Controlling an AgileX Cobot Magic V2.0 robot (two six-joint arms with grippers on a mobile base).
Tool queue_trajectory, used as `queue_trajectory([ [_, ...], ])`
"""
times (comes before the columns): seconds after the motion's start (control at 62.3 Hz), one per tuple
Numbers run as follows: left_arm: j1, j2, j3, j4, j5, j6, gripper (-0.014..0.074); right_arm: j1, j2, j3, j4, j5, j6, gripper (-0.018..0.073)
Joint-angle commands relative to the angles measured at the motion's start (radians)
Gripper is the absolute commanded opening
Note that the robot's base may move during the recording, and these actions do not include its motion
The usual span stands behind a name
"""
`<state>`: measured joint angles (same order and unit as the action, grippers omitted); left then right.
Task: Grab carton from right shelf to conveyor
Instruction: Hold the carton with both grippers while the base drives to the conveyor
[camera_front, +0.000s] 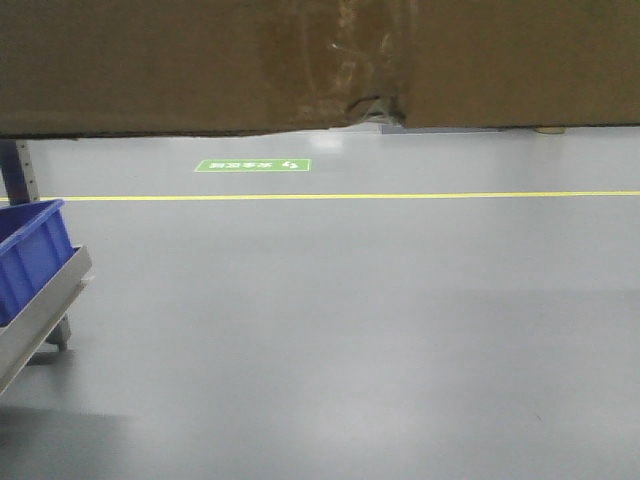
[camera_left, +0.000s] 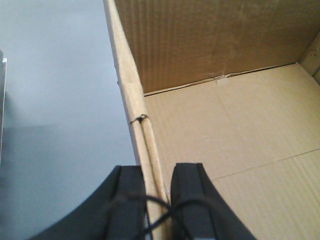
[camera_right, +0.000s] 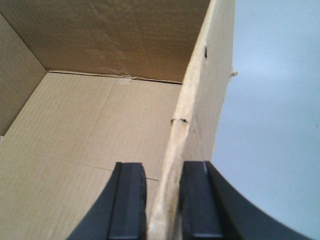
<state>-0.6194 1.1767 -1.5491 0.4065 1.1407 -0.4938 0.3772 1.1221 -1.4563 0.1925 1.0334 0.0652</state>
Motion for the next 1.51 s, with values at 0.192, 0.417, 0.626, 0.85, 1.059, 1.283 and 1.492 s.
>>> queue_trajectory([
  [0.192, -0.006, -0.003, -0.002, 0.025, -0.036, 0.018, -0.0017, 0.005, -0.016, -0.008, 0.024, -0.032, -0.015, -0.0067],
  [0.417, -0.006, -0.003, -0.002, 0.025, -0.038, 0.018, -0.0017, 0.005, -0.016, -0.008, 0.024, -0.032, -0.015, -0.0067],
  [0.626, -0.006, -0.003, -0.002, 0.025, -0.038, 0.018, -0.0017, 0.005, -0.016, -0.008, 0.024, -0.032, -0.015, -0.0067],
  [0.85, -0.006, -0.003, -0.002, 0.025, -0.038, 0.018, -0.0017, 0.005, -0.016, -0.008, 0.024, -0.039, -0.015, -0.0067],
  [1.059, -0.006, -0.003, -0.002, 0.025, -0.040, 0.018, -0.0017, 0.005, -0.016, -0.008, 0.024, -0.041, -0.015, -0.0067],
  [1.283, -0.006, -0.003, -0.002, 0.029, -0.040, 0.018, -0.0017, 0.005, -0.016, -0.008, 0.024, -0.044, -0.015, -0.0067],
  [1.492, -0.006, -0.003, -0.002, 0.029, -0.040, 0.018, -0.0017, 0.005, -0.016, -0.008, 0.024, -0.048, -0.015, -0.0067],
])
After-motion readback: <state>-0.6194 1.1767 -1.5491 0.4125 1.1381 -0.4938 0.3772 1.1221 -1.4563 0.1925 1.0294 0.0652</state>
